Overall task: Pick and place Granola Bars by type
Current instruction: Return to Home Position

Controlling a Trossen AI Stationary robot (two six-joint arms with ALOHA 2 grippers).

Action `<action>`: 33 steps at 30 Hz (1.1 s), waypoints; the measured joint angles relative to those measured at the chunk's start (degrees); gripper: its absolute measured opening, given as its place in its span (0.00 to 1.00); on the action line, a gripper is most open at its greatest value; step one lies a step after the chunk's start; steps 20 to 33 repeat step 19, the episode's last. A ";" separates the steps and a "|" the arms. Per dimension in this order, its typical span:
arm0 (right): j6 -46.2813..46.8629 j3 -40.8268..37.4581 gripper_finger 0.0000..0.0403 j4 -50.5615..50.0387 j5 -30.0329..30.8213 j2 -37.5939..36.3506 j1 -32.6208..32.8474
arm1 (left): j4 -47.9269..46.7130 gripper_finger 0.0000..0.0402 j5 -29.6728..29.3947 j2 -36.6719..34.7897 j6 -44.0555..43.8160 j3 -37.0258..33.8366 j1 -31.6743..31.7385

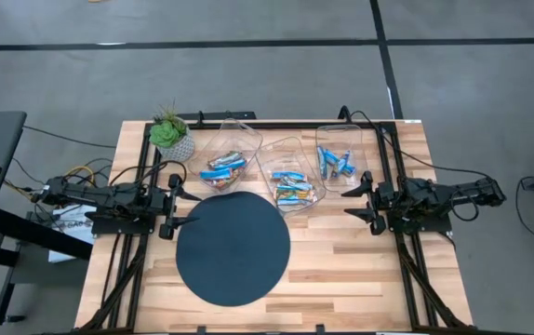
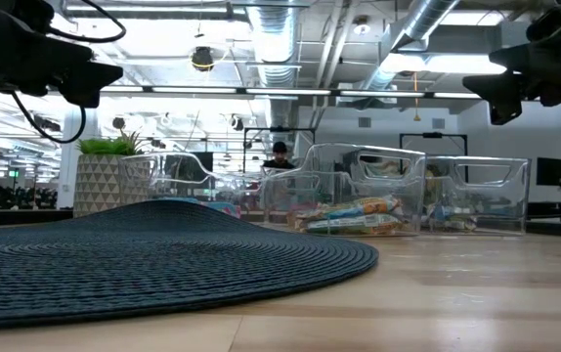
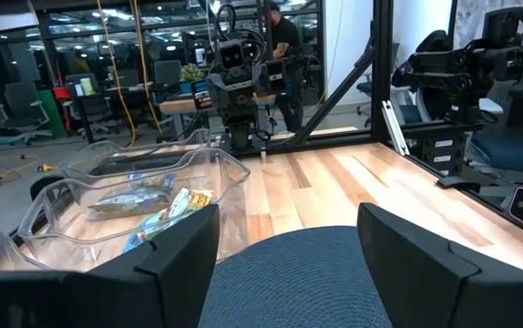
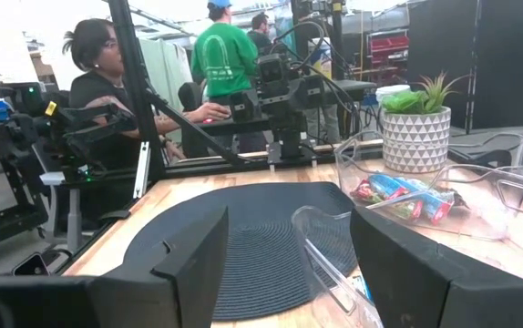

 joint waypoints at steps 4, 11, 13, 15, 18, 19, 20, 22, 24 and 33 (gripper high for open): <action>-0.01 0.00 0.56 0.00 0.00 0.00 -0.01 | 0.00 0.63 0.01 0.00 0.50 0.00 0.00; -0.02 0.00 0.56 0.00 0.00 0.00 0.00 | 0.00 0.63 -0.02 0.00 0.38 0.00 -0.01; 0.00 0.00 0.56 0.00 0.00 0.00 0.00 | 0.00 0.63 0.01 0.00 0.05 0.00 -0.02; -0.01 -0.01 0.56 0.00 0.00 0.00 -0.01 | 0.00 0.63 -0.02 0.00 -0.01 0.00 -0.02; 0.00 0.00 0.56 0.00 0.00 0.00 -0.02 | 0.00 0.63 0.01 0.00 0.16 0.00 -0.02; 0.00 0.00 0.56 0.00 0.00 0.00 0.00 | 0.00 0.63 0.01 0.00 0.07 0.00 -0.01; 0.00 0.00 0.56 0.00 0.00 0.00 0.00 | 0.00 0.63 0.01 0.00 0.07 0.00 -0.01; 0.00 0.00 0.56 0.00 0.00 0.00 0.00 | 0.00 0.63 0.01 0.00 0.07 0.00 -0.01; 0.00 0.00 0.56 0.00 0.00 0.00 0.00 | 0.00 0.63 0.01 0.00 0.07 0.00 -0.01; 0.00 0.00 0.56 0.00 0.00 0.00 0.00 | 0.00 0.63 0.01 0.00 0.07 0.00 -0.01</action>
